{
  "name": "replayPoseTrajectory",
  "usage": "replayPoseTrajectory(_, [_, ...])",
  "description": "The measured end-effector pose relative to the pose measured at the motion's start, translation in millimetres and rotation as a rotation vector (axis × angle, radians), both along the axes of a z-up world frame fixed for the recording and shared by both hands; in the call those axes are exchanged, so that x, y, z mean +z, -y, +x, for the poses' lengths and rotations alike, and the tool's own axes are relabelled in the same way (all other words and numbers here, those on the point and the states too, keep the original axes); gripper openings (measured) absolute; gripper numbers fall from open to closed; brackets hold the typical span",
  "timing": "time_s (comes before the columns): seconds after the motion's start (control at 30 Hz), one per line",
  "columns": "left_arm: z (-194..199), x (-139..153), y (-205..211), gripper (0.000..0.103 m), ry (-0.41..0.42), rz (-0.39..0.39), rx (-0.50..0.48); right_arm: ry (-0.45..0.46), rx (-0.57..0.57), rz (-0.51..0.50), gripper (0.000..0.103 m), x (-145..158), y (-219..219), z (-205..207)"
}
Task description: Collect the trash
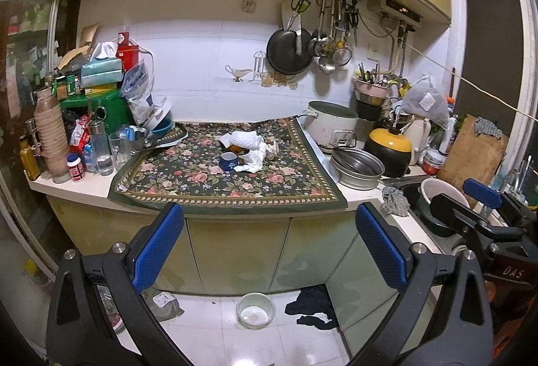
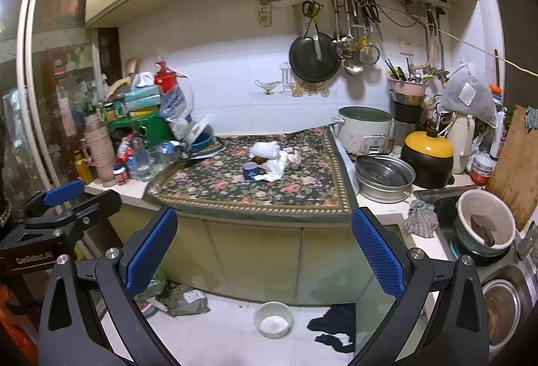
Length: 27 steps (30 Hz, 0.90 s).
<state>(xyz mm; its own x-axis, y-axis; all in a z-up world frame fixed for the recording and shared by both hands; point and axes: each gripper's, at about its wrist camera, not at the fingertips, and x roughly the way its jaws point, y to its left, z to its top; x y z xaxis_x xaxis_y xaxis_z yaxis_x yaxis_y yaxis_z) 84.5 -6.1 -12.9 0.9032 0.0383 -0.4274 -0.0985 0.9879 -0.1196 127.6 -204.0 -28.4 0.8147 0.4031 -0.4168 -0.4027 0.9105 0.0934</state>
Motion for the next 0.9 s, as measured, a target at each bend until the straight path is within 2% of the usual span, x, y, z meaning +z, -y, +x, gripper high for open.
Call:
replayPoseTrajectory(0.23, [59.4, -11.8, -39.3, 0.103, -0.001, -0.022, 0.03, -0.014, -0.057, -0.011, 0.103, -6.9, -12.2, 45.4])
replayPoseTrajectory(0.47, [146.9, -26.8, -102.0, 0.103, -0.034, -0.017, 0.016, -0.039, -0.115, -0.034, 0.103, -16.7, -52.0, 102.2])
replayPoseTrajectory(0.7, [230.1, -36.9, -144.8, 0.103, -0.116, 0.023, -0.039, -0.084, -0.169, -0.045, 0.103, -19.0, -92.8, 163.4])
replayPoseTrajectory(0.9, [302.7, -64.5, -169.6, 0.103, -0.195, 0.037, -0.052, -0.145, -0.211, -0.041, 0.103, -33.3, -118.2, 214.9])
